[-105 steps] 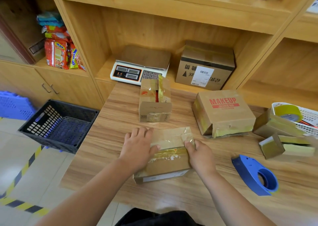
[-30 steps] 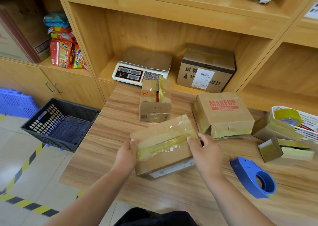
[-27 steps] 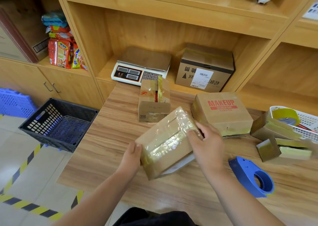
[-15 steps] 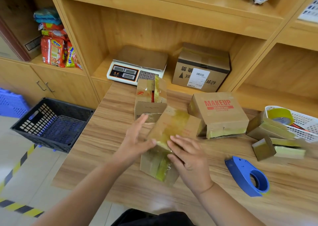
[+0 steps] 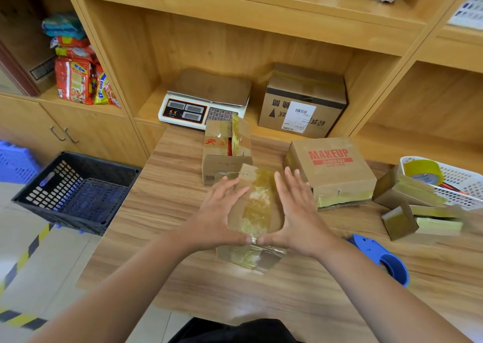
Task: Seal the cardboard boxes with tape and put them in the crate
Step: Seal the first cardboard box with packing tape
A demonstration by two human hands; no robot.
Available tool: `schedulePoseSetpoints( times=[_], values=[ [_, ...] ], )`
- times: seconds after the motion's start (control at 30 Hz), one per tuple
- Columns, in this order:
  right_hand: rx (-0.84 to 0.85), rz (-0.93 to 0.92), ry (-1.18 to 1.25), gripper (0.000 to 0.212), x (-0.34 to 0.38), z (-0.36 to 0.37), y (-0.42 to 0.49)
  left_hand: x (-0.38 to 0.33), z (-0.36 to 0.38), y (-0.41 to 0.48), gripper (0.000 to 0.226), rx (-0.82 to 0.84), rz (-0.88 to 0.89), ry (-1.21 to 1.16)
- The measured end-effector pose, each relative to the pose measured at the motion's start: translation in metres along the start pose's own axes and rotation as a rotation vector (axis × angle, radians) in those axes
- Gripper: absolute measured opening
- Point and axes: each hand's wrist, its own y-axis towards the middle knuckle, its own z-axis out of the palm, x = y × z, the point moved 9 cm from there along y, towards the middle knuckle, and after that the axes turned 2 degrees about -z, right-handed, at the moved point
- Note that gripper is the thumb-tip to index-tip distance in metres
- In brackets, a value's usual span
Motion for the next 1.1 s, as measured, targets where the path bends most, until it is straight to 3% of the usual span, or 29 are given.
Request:
schedulePoseSetpoints(
  times=[0.1,0.23,0.43,0.53,0.67,0.77,0.83,0.9,0.97,1.1],
  values=[
    [0.083,0.035,0.004,0.138,-0.003,0.009,0.010,0.002,0.002,0.004,0.102,0.035,-0.043,-0.122],
    [0.074,0.080,0.039,0.141,-0.009,0.011,0.019,0.001,0.006,0.006,0.092,0.082,-0.021,-0.161],
    [-0.104,0.067,0.126,0.116,-0.012,-0.009,0.039,0.000,0.002,0.009,0.088,0.055,-0.011,-0.096],
    [-0.187,0.099,0.219,0.092,-0.021,-0.017,0.043,-0.009,-0.015,0.024,0.104,-0.018,0.042,0.086],
    [-0.231,0.090,0.251,0.075,-0.023,-0.023,0.047,-0.009,-0.018,0.055,0.134,0.143,0.065,0.313],
    [-0.144,0.061,0.189,0.092,-0.026,-0.018,0.048,-0.008,-0.011,0.073,0.138,0.268,0.098,0.395],
    [-0.040,0.050,0.143,0.113,-0.027,-0.008,0.049,-0.008,-0.009,0.081,0.139,0.295,0.115,0.391],
    [-0.018,0.056,0.130,0.120,-0.027,-0.004,0.050,-0.007,-0.009,0.088,0.140,0.285,0.116,0.355],
    [-0.078,0.050,0.132,0.112,-0.025,-0.008,0.053,-0.008,-0.010,0.092,0.138,0.264,0.127,0.310],
    [-0.209,0.086,0.288,0.074,-0.033,-0.017,0.060,-0.010,-0.017,0.101,0.116,0.181,0.141,0.193]
  ],
)
